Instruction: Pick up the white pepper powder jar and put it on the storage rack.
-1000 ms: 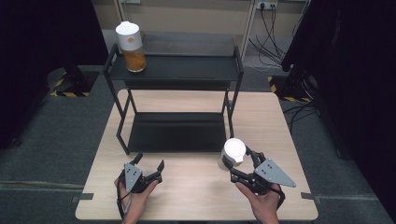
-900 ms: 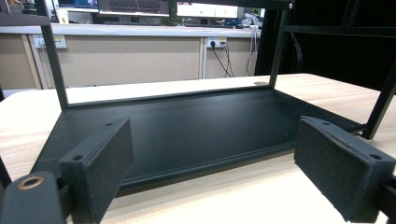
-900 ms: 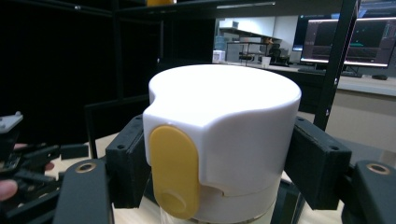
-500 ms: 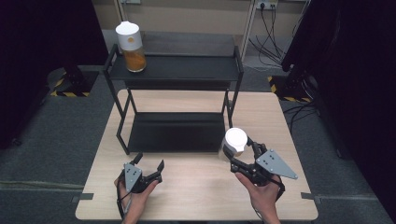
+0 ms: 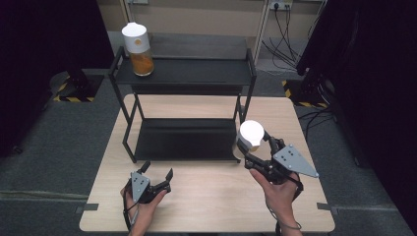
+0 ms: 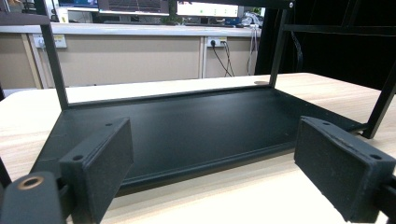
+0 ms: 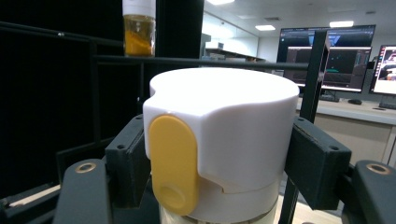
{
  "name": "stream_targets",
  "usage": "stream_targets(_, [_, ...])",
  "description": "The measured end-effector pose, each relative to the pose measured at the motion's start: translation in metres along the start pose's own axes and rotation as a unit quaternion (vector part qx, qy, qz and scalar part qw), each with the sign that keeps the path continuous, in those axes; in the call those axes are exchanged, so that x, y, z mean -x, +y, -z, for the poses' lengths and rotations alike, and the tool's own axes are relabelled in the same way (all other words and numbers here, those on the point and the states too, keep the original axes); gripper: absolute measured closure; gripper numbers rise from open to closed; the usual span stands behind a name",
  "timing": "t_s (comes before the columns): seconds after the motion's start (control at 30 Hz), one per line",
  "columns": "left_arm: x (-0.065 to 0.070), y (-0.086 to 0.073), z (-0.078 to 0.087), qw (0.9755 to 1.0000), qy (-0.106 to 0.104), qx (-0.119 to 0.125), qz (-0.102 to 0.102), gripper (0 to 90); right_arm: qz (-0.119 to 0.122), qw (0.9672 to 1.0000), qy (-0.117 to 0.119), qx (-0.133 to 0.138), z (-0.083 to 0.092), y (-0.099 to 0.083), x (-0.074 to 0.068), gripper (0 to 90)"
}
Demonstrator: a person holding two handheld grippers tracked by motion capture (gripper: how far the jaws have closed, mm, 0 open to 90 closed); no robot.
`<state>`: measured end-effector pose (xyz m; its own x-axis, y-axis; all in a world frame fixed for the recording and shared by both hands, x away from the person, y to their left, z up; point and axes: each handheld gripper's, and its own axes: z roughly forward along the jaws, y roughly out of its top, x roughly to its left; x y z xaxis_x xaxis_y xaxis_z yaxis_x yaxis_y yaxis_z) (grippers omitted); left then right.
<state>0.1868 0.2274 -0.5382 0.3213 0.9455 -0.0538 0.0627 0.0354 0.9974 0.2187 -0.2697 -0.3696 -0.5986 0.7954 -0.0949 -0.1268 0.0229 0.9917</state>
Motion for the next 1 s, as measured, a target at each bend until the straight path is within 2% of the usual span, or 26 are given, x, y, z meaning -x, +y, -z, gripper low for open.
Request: stream_targets(1.0, [0.0, -0.001, 0.0, 1.0, -0.001, 0.003, -0.001, 11.5, 0.002, 0.9996, -0.019, 0.019, -0.027, 0.031, 0.001, 30.9])
